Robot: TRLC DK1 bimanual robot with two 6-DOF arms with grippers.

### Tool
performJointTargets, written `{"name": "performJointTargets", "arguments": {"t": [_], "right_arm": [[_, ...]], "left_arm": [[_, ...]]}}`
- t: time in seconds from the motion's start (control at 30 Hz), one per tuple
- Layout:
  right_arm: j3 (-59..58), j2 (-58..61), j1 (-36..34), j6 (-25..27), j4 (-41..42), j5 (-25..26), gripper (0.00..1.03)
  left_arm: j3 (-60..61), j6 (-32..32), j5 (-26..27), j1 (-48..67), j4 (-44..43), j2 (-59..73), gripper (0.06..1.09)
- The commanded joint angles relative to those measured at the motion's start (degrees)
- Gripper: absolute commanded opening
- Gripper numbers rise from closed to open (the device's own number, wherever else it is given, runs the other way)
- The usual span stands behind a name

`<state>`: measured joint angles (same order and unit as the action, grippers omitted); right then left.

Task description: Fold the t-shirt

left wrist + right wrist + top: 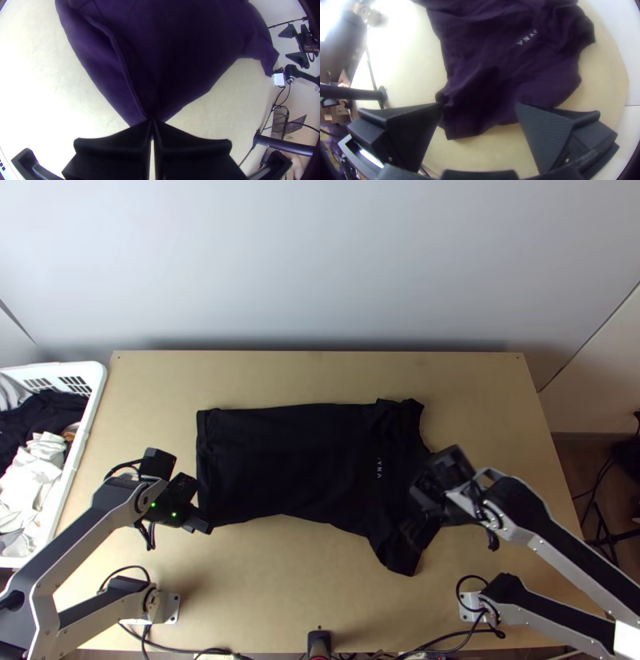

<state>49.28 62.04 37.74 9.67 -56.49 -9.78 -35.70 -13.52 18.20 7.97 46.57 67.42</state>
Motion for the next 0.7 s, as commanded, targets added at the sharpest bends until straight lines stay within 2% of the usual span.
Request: {"name": "performJointTargets", "arguments": {"t": [0.0,0.2,0.37,0.5,0.67], "right_arm": [[-1.55,3.0,5.42,0.52,-2.75,-0.68,0.99],[-1.64,4.49,8.23,0.44,-3.36,-1.21,0.99],[-1.64,9.06,9.81,0.61,-1.08,-1.12,0.88],[-2.34,11.79,9.9,0.35,2.88,-1.12,0.85],[-4.19,12.67,10.16,0.17,7.8,-1.12,0.34]], "left_arm": [[0.28,0.16,-0.09,-0.94,-0.51,0.26,0.09],[0.37,0.33,-0.09,-1.29,-0.51,-0.27,0.09],[0.37,0.33,-0.18,-1.29,-0.51,-0.18,0.09],[0.28,0.25,-0.44,-1.64,-0.51,-0.18,0.09],[0.02,-0.98,-0.44,-4.89,-0.42,-0.45,0.09]]}}
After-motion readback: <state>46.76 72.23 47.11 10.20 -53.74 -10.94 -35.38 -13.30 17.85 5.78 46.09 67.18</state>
